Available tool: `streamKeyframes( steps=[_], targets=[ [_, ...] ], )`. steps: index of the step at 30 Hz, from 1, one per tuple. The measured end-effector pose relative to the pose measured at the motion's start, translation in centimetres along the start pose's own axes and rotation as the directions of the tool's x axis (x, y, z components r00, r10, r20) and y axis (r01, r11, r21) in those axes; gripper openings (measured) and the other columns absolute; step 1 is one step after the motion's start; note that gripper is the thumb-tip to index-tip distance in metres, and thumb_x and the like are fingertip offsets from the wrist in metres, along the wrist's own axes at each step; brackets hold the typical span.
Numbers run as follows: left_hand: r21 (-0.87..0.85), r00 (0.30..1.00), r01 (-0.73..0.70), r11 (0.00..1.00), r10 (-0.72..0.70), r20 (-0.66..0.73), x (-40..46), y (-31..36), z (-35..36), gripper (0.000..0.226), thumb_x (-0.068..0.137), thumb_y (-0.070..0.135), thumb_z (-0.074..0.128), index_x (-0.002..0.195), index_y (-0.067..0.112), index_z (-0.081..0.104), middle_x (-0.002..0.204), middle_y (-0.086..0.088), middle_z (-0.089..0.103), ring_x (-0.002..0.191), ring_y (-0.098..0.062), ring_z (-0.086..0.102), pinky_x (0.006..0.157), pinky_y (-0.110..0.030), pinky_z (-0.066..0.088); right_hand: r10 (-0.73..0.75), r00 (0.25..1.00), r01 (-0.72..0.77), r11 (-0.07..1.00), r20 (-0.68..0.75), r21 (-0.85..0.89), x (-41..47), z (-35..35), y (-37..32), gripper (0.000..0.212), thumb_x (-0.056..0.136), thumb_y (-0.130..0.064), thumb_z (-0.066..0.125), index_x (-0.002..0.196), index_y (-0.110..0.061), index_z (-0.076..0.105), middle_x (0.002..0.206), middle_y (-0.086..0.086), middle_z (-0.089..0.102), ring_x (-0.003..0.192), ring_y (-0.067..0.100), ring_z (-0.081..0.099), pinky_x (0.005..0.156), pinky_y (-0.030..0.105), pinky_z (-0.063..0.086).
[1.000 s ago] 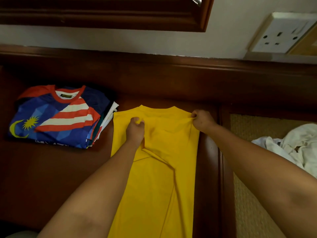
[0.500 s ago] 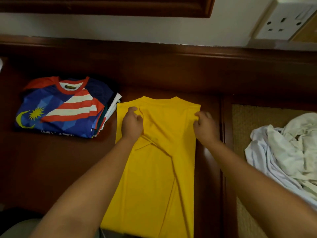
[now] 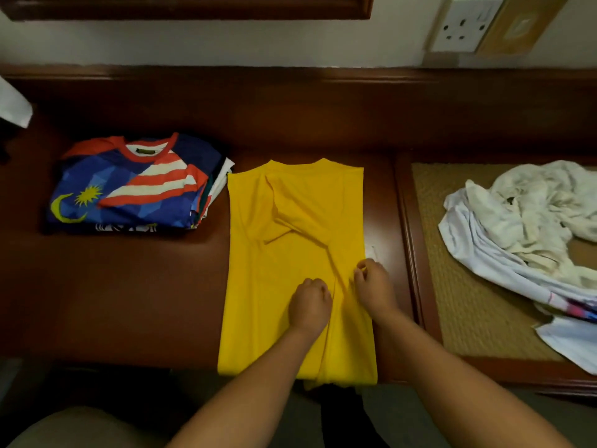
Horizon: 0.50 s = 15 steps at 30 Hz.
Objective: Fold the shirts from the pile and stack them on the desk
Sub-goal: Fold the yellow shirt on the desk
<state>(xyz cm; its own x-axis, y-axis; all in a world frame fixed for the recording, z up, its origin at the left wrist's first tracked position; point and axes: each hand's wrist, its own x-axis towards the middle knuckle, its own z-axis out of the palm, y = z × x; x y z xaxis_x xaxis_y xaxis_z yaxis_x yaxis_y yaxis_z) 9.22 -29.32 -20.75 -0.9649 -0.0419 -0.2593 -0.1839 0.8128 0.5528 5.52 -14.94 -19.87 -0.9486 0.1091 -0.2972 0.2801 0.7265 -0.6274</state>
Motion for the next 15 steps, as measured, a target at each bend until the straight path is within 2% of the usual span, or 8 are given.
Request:
streamKeyframes(
  steps=[7,10,12,13,15],
  targets=[
    [0.035,0.993,0.117,0.993,-0.117,-0.010,3.0,2.5,0.7,0.021,0.096,0.030,0.053,0.105,0.013,0.063,0.112,-0.007,0.059,0.102,-0.024,0.057,0.079,-0.034,0.044,-0.041,0.999,0.041,0.996,0.000,-0.075,6.2,-1.4,-1.7,0.020,0.100,-0.015,0.046,0.112,-0.002,0.054,0.111,0.019,0.054,0.091,0.032,0.054,0.069,0.029,0.036],
    [0.110,0.991,0.133,0.985,-0.132,-0.016,3.5,3.7,1.4,0.021,0.096,0.028,0.051,0.107,0.014,0.062,0.113,-0.006,0.058,0.103,-0.023,0.057,0.079,-0.034,0.045,0.020,1.000,-0.018,0.994,0.014,-0.105,8.6,-1.5,-2.4,0.029,0.100,-0.020,0.048,0.121,0.001,0.048,0.118,0.020,0.052,0.100,0.034,0.055,0.071,0.031,0.038],
    [0.128,0.989,0.149,0.981,-0.150,-0.006,3.6,4.1,1.8,0.021,0.097,0.026,0.049,0.107,0.013,0.061,0.112,-0.006,0.058,0.103,-0.023,0.057,0.078,-0.034,0.046,0.068,0.997,-0.065,0.990,0.021,-0.121,9.6,-1.6,-2.7,0.032,0.098,-0.016,0.051,0.124,0.001,0.046,0.119,0.019,0.054,0.101,0.034,0.057,0.070,0.030,0.038],
    [0.100,0.985,0.170,0.980,-0.171,0.000,3.7,4.1,1.8,0.021,0.097,0.025,0.048,0.106,0.011,0.061,0.111,-0.007,0.059,0.102,-0.024,0.058,0.078,-0.034,0.045,0.078,0.997,-0.073,0.988,0.030,-0.139,9.9,-1.7,-2.8,0.030,0.096,-0.009,0.051,0.124,0.002,0.046,0.117,0.020,0.055,0.099,0.034,0.057,0.068,0.031,0.038],
    [-0.082,0.968,0.249,0.965,-0.251,-0.009,3.6,3.6,1.6,0.016,0.094,0.020,0.053,0.097,0.008,0.062,0.104,-0.011,0.061,0.096,-0.027,0.059,0.077,-0.036,0.045,0.083,0.995,-0.074,0.984,0.051,-0.161,10.3,-2.0,-2.8,0.030,0.091,0.002,0.050,0.121,0.003,0.047,0.113,0.021,0.056,0.095,0.034,0.057,0.065,0.031,0.036]
  ],
)
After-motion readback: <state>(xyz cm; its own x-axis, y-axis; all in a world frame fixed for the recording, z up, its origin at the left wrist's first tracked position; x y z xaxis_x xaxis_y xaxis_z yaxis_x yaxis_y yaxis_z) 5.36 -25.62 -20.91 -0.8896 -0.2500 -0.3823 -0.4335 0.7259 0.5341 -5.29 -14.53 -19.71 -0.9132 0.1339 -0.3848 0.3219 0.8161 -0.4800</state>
